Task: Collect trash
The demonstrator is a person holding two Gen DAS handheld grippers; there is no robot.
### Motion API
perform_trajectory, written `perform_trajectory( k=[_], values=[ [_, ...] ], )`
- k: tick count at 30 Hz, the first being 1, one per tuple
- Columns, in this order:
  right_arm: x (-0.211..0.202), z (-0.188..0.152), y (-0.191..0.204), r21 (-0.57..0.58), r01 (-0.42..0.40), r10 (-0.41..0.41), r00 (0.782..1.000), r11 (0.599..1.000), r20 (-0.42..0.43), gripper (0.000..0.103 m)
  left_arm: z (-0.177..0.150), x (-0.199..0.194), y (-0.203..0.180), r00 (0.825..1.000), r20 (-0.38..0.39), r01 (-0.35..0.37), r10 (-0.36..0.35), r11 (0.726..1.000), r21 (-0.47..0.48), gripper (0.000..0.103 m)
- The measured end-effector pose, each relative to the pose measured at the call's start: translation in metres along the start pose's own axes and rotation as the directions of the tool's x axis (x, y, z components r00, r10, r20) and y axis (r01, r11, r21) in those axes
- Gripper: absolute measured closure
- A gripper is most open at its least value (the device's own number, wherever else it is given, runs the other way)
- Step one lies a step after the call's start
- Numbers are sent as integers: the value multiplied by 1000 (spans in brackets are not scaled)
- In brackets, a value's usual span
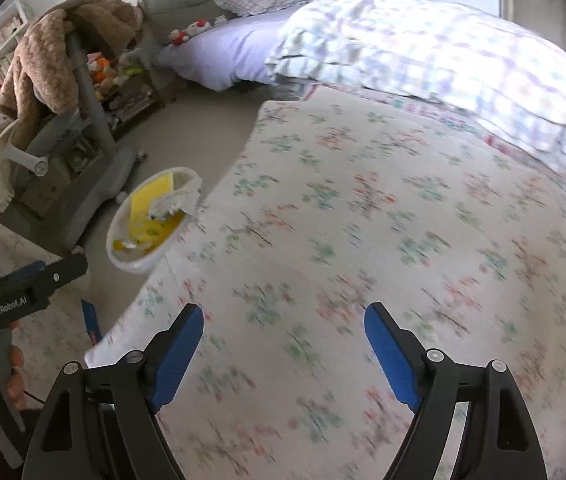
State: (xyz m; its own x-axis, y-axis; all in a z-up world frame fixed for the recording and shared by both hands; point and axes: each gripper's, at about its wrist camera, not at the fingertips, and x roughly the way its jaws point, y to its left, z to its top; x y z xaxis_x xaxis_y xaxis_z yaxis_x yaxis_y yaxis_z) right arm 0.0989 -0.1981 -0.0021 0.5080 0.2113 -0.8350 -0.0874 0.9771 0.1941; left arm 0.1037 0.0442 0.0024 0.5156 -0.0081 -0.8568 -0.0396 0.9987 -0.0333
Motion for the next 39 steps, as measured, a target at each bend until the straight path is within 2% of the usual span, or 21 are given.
perform_trajectory(
  k=[6,15,23,39],
  values=[
    [-30,-22,-14,24,64,-65,997,998,28,19,-24,-23,-30,997,36,65,-67,997,43,1],
    [-66,-58,-25,61,97,-103,990,993,97,18,-53,-44,-49,993,100,56,-61,997,55,1],
    [-68,-63,-20,35,121,-125,983,992,134,18,-58,-45,-53,993,115,36,-41,998,47,1],
    [-58,-62,-19,56,109,-115,987,992,113,18,-63,-41,-62,995,100,18,-25,998,68,1]
  ],
)
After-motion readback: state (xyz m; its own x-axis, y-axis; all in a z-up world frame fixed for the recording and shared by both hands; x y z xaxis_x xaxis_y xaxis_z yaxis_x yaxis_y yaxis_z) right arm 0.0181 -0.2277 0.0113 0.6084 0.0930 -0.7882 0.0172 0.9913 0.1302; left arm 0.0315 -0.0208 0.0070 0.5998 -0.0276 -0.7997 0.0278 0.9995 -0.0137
